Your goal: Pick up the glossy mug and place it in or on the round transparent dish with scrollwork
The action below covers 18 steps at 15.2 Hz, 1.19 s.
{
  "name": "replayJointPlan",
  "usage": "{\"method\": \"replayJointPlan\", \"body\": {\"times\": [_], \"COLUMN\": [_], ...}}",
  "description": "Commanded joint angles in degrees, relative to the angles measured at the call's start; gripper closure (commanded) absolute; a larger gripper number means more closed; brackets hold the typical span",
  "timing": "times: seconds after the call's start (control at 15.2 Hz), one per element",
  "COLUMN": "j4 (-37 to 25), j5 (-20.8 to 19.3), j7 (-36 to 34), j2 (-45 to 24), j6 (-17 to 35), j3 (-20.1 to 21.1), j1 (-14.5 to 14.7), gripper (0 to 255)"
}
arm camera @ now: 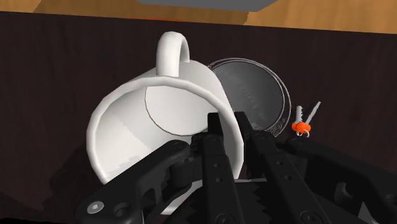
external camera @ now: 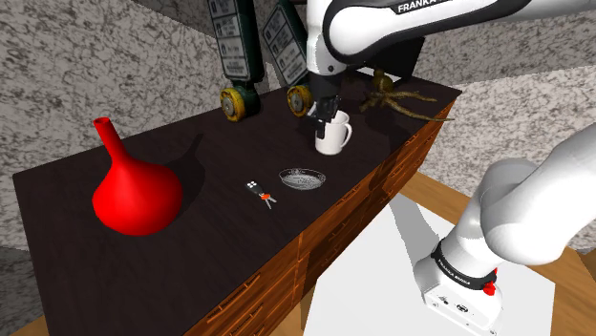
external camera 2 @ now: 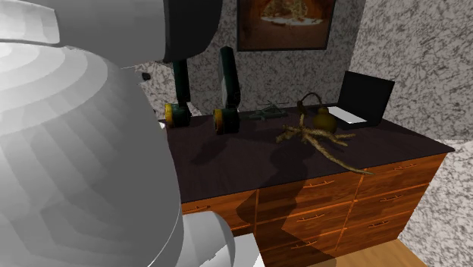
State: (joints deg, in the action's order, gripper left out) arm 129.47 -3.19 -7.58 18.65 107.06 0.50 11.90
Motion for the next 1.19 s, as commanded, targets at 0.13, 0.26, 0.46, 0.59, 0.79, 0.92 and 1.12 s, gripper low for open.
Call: {"method": "replayJointPlan", "body": {"times": [0.13, 0.26, 0.46, 0.59, 0.79, 0.92, 1.12], "j4": [-3.02, -4.93, -3.04, -1.84, -0.12, 0.97, 2.51], "j5": [1.49, 2.04, 1.99, 1.95, 1.87, 1.81, 1.71], "j7": [-5.49, -8.14, -8.27, -8.35, -8.49, -8.59, -8.75], "j2": [-2.51, -4.14, -4.59, -4.95, -5.6, -6.09, -6.94], "j6": [-0.75, -1.12, 1.21, 2.78, 5.13, 6.71, 9.09], "j3": [3.71, 5.47, 5.5, 5.53, 5.58, 5.61, 5.66], "j1": [2.36, 3.48, 3.49, 3.49, 3.49, 3.48, 3.47], "gripper": [255, 255, 255, 255, 255, 255, 255]}}
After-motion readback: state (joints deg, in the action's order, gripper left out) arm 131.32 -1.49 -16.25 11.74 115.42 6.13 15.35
